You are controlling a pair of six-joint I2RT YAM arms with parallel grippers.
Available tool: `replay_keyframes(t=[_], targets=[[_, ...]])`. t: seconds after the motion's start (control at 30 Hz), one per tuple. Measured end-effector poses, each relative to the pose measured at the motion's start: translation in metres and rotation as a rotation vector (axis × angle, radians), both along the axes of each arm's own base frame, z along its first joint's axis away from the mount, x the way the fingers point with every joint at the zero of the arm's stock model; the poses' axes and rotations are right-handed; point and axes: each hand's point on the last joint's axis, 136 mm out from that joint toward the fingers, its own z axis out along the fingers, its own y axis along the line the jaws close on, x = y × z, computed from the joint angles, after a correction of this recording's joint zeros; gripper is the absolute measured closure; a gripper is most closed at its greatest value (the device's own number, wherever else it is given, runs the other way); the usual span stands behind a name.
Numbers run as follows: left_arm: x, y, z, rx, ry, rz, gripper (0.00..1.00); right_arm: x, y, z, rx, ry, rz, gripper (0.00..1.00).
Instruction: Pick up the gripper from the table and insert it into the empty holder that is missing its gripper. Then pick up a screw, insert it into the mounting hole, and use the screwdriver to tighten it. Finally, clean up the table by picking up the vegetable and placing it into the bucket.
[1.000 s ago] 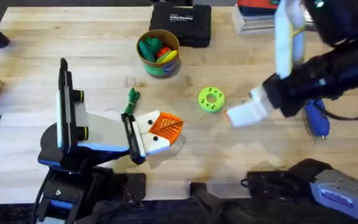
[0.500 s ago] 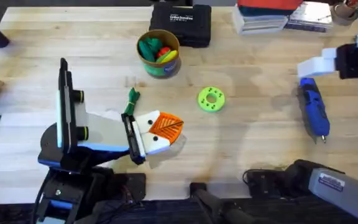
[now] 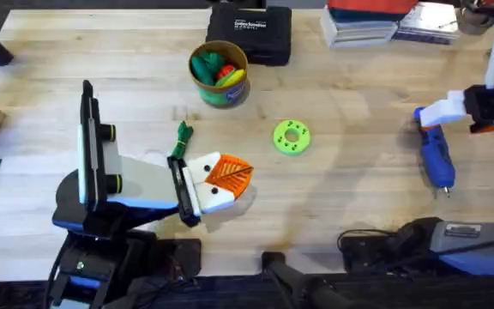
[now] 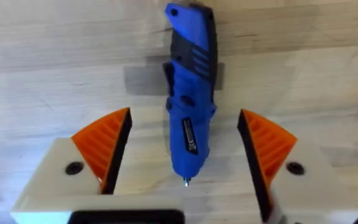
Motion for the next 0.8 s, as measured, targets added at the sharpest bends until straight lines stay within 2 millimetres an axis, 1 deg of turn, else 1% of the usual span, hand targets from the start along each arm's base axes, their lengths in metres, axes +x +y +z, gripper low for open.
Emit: replay_keyframes(t=[0.17,0.27,0.37,0.73,0.8], targets=[[0.0,0.0,0.0,0.0,0.0,0.0,0.997,0.005,-0.003,-0.031,0.043,0.071,0.019,0.008],[0.0,0.0,0.0,0.0,0.0,0.0,0.997,0.01,-0.006,-0.054,0.067,0.111,0.022,0.008],[0.0,0.0,0.0,0.0,0.0,0.0,0.997,0.014,-0.01,-0.073,0.078,0.135,0.025,0.008],[0.0,0.0,0.0,0.0,0.0,0.0,0.997,0.018,-0.014,-0.076,0.062,0.124,0.024,0.008],[0.0,0.0,0.0,0.0,0.0,0.0,0.997,0.019,-0.014,-0.076,0.06,0.12,0.024,0.024]])
